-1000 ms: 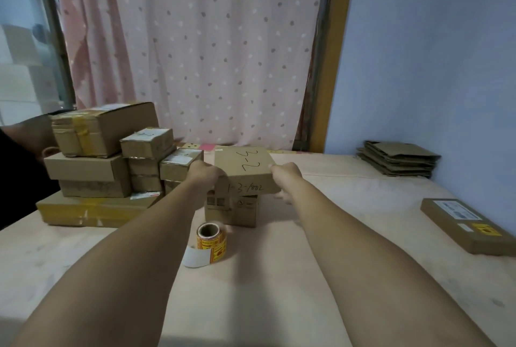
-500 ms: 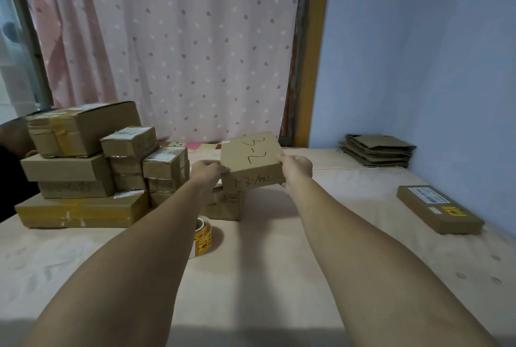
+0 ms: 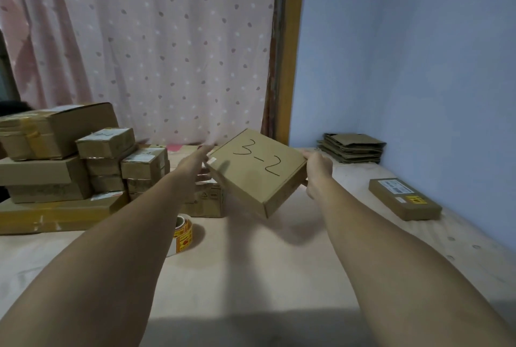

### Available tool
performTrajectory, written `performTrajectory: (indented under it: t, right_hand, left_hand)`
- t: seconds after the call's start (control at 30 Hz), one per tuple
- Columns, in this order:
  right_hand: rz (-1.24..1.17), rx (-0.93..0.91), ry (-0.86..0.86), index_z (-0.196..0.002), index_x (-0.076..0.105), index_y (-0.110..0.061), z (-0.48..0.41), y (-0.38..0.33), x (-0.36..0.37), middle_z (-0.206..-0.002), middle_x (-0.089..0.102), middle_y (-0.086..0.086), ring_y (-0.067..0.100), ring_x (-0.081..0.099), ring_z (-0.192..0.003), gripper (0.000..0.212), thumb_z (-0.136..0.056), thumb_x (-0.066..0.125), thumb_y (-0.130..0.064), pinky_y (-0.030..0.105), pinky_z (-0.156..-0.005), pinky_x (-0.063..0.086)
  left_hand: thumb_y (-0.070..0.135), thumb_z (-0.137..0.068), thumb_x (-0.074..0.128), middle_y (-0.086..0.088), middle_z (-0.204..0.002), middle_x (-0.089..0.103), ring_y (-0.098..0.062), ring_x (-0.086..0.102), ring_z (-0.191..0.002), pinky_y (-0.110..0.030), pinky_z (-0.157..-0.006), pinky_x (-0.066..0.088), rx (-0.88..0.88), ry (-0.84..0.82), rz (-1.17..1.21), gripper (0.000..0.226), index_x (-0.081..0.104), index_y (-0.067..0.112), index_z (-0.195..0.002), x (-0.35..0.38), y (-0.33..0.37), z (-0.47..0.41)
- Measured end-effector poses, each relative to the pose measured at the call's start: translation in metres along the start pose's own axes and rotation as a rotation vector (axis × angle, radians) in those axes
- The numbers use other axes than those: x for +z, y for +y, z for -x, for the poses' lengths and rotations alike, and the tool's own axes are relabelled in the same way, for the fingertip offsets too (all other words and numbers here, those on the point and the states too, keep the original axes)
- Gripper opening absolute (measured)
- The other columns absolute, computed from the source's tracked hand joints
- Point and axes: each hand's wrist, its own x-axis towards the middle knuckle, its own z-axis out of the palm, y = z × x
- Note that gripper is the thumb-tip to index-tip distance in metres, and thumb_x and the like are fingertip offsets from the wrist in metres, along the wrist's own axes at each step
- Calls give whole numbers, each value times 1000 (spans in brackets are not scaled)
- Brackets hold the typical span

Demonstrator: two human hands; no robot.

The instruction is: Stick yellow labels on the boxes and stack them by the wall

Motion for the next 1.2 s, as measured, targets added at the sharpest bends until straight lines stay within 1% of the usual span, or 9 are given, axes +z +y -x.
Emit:
performTrajectory:
  t: [0.17, 0.3, 0.4, 0.47, 0.57, 0.7, 0.8, 1.1, 1.2]
  right_hand:
    - [29, 35, 5, -120, 67, -18, 4, 0, -25, -111, 68, 8, 27, 62, -104, 29, -92, 58, -19, 52, -100, 53]
    - [60, 44, -48, -114, 65, -18, 3, 4, -35, -96, 67, 5, 22, 63, -87, 18, -101, 55, -25, 49, -95, 56]
    - [93, 54, -22, -103, 61, -17, 3, 8, -37, -99, 66, 5, 19, 64, -87, 17, -104, 56, -34, 41, -86, 57]
    - [141, 89, -35, -108, 60, -14, 6, 12, -38, -104, 68, 5, 20, 65, -92, 35, -98, 62, -49, 40, -86, 57]
    - [236, 246, -109, -127, 60, -20, 0, 25, -40, -120, 70, 4, 28, 66, -108, 73, -76, 70, -71, 50, -94, 56]
    - [362, 277, -199, -126, 62, -17, 8, 28, -40, -117, 70, 7, 30, 67, -106, 49, -89, 73, -48, 50, -97, 56]
    - [456, 276, -187, -127, 60, -14, 9, 32, -48, -116, 69, 10, 30, 68, -103, 45, -94, 70, -42, 48, -95, 57]
    - [718, 318, -211, -111, 62, -10, 22, 60, -52, -107, 68, 14, 31, 68, -91, 25, -97, 63, -31, 46, -86, 59]
    - [781, 298, -218, -99, 59, -10, 26, 67, -45, -106, 70, 15, 34, 71, -95, 19, -94, 66, -27, 49, -92, 59]
  left_hand:
    - [74, -53, 76, -9, -117, 63, -30, 62, -106, -50, -98, 52, -11, 69, -193, 95, 57, 16, -126, -1, -15, -9]
    - [51, -79, 78, -12, -113, 67, -29, 68, -100, -41, -77, 62, -101, -80, -144, 56, 61, 17, -120, 11, -14, 17]
    - [35, -80, 83, -17, -103, 74, -34, 74, -94, -51, -77, 62, -221, -203, -29, 48, 65, 11, -118, 10, -18, 28]
    - [33, -81, 83, -16, -93, 77, -37, 74, -97, -59, -83, 59, -211, -211, 6, 47, 64, 11, -118, 10, -24, 28]
    - [34, -85, 79, -14, -82, 77, -36, 74, -93, -61, -87, 57, -169, -154, -6, 40, 62, 12, -115, 15, -32, 26]
    - [39, -87, 75, -16, -104, 75, -33, 71, -100, -57, -90, 58, -159, -122, -47, 43, 63, 14, -119, 17, -45, 22]
    - [32, -88, 75, -19, -117, 68, -34, 69, -103, -44, -80, 61, -194, -173, -173, 44, 61, 9, -123, 12, -54, 25]
    - [11, -98, 65, -21, -106, 69, -33, 70, -91, -45, -77, 63, -216, -166, -512, 19, 63, -1, -113, 9, -80, 35]
    - [16, -94, 71, -22, -101, 73, -36, 75, -87, -47, -79, 63, -213, -114, -678, 28, 64, -5, -110, 14, -86, 36]
